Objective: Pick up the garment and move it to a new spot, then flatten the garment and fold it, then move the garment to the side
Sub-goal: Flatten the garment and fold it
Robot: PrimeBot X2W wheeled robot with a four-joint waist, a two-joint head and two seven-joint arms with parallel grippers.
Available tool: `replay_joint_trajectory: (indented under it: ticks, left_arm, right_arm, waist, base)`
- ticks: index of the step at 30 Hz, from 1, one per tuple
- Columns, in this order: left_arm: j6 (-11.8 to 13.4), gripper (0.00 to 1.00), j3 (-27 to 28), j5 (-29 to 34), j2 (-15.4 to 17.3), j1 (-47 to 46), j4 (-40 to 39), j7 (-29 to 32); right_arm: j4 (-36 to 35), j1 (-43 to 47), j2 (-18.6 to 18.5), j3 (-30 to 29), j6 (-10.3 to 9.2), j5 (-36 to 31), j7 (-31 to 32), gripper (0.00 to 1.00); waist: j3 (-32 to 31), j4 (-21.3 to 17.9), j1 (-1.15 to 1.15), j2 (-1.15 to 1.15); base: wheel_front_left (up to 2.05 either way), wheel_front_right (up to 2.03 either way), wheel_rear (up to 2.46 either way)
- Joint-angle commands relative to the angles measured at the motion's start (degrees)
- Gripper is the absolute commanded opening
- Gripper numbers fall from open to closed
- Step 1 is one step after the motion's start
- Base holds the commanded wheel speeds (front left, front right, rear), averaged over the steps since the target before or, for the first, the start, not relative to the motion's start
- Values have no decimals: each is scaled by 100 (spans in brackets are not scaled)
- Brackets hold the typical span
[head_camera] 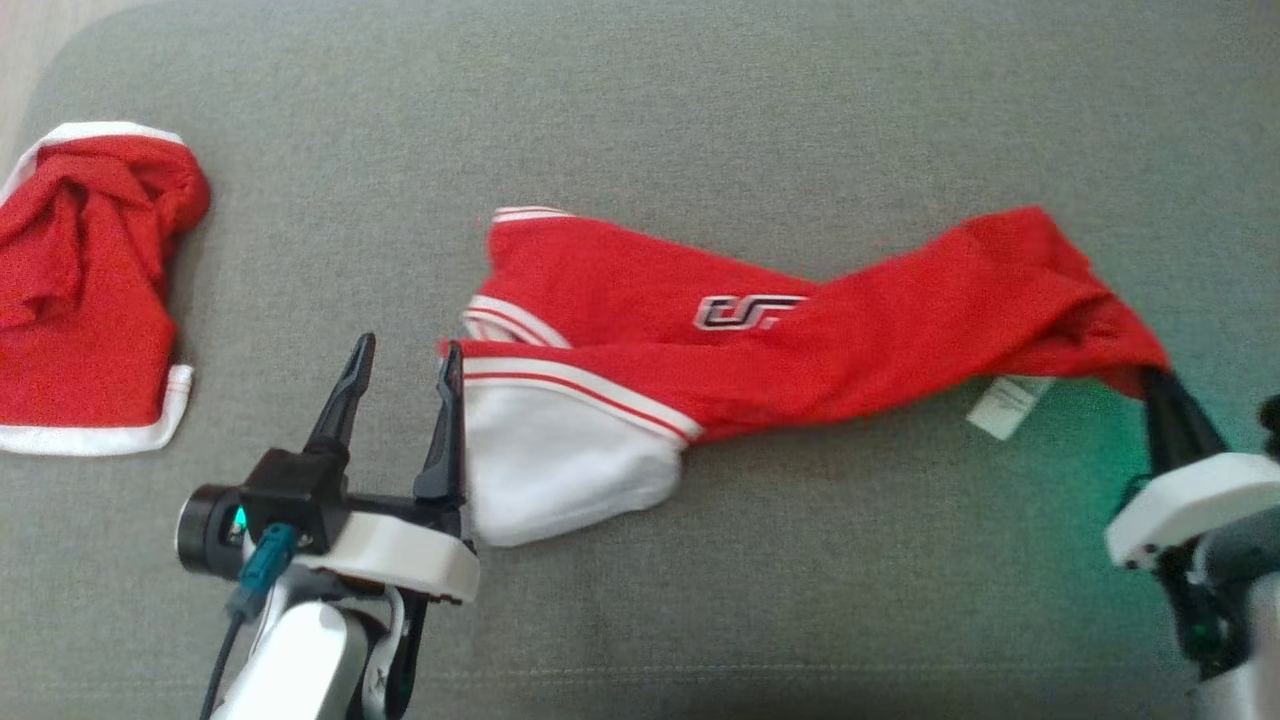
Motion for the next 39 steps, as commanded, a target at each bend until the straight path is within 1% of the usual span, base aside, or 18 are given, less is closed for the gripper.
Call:
replay_joint_trajectory:
  ticks: [1,3,4,5,8,11,14,18,23,28,32,39]
  left_arm:
    - [1,100,168,-32,53,-277,-141,-62]
    - [2,100,161,-38,49,-277,-136,-60]
    - [4,100,157,-43,48,-275,-130,-59]
    - [7,100,152,-49,46,-271,-123,-57]
    - [2,100,141,-69,50,-269,-96,-53]
    - [6,100,141,-87,60,-263,-74,-54]
    - [31,100,143,-94,71,-232,-69,-56]
    - [69,100,159,-114,100,-164,-73,-47]
    - [152,100,177,-128,113,-58,-130,-40]
    - [231,100,214,-148,149,62,-197,-35]
    - [300,100,233,-163,170,157,-259,-11]
    - [374,100,253,-185,198,239,-337,5]
  right_arm:
    - [-96,-177,-194,-35,22,43,47,0]
    - [-38,-191,-228,-91,22,76,44,0]
    - [39,-204,-263,-147,22,99,26,17]
    - [147,-206,-276,-199,22,120,36,100]
    - [354,-186,-250,-245,22,134,-38,100]
    - [348,-141,-146,-343,22,65,-287,100]
    - [119,-61,-69,-303,22,-26,-608,100]
    - [-463,165,28,-136,22,-225,-786,100]
    - [-1353,551,145,198,22,-403,-802,100]
    - [-1926,932,287,527,22,-494,-677,100]
    - [-2123,1144,385,690,22,-460,-579,100]
    - [-2182,1196,449,711,22,-403,-542,100]
  waist:
    - [2,15,0,0]
    - [8,23,0,0]
    - [11,28,0,0]
    - [10,34,0,0]
    - [10,60,0,0]
    - [-5,65,0,0]
    - [-52,49,0,0]
    - [-171,2,0,0]
    - [-330,-50,0,0]
    - [-482,-78,0,0]
    - [-540,-92,0,0]
    - [-548,-94,0,0]
  base:
    - [0,0,0]
    - [0,0,0]
    - [0,0,0]
    - [0,0,0]
    - [0,0,0]
    - [0,0,0]
    - [0,0,0]
    - [0,0,0]
    - [0,0,0]
    - [0,0,0]
    - [0,0,0]
    - [0,0,0]
